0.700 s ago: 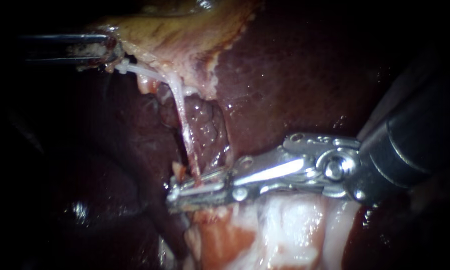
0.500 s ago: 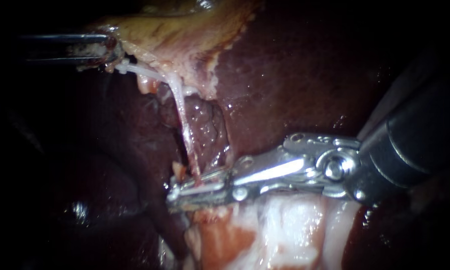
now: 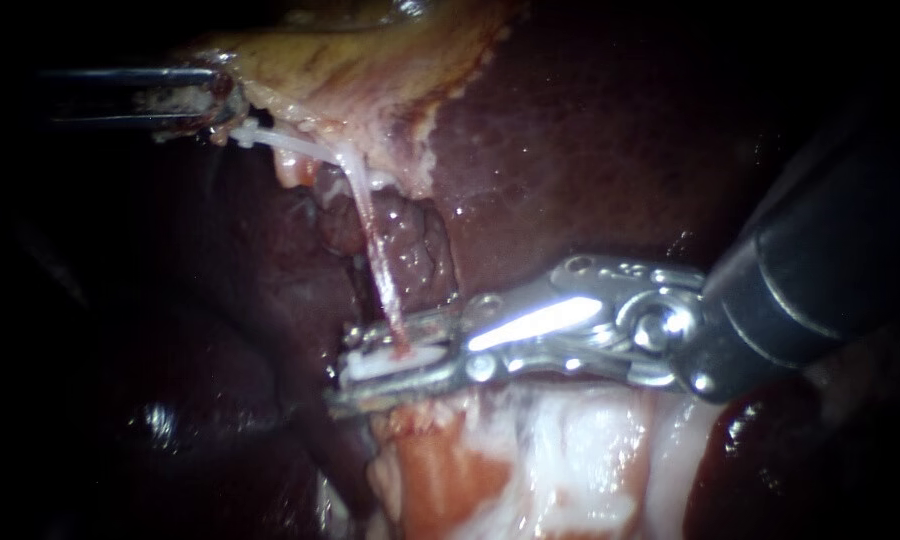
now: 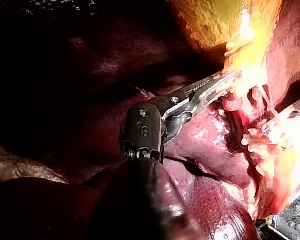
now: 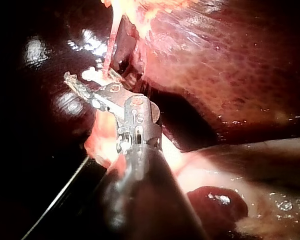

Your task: Going back first clip right tube

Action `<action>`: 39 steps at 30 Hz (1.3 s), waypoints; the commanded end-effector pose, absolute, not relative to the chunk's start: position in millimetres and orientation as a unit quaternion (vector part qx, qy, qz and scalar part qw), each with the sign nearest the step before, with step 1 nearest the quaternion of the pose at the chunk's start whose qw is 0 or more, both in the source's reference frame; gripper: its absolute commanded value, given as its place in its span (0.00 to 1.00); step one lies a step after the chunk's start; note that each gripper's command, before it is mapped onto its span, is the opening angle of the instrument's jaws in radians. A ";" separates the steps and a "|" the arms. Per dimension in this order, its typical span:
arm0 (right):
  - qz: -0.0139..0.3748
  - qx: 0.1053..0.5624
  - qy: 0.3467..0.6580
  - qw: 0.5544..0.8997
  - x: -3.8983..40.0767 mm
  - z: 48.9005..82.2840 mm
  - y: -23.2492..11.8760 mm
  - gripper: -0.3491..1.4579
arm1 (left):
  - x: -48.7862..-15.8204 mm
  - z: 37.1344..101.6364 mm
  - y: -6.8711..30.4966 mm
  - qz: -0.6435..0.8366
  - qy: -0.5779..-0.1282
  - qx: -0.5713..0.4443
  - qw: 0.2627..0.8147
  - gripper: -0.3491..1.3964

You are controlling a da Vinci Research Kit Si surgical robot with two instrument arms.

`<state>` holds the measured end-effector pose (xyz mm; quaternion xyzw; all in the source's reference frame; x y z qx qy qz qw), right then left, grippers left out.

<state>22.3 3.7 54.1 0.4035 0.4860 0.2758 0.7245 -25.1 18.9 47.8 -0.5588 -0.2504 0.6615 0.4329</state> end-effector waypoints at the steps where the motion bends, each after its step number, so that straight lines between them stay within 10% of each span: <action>1: 0.275 0.404 0.486 0.725 22.3 54.1 3.6 0.46 | -25.1 47.7 18.9 0.662 -0.250 -0.559 0.433 0.00; 10: 0.239 0.380 0.503 0.739 22.2 55.1 3.5 0.46 | -25.1 47.8 18.9 0.662 -0.250 -0.559 0.433 0.00; 22: 0.176 0.233 0.532 0.795 17.7 54.8 3.3 0.47 | -25.1 47.8 18.9 0.662 -0.250 -0.559 0.433 0.00; 39: 0.149 0.203 0.541 0.802 6.8 50.6 6.3 0.47 | -25.1 47.9 18.8 0.662 -0.250 -0.559 0.433 0.00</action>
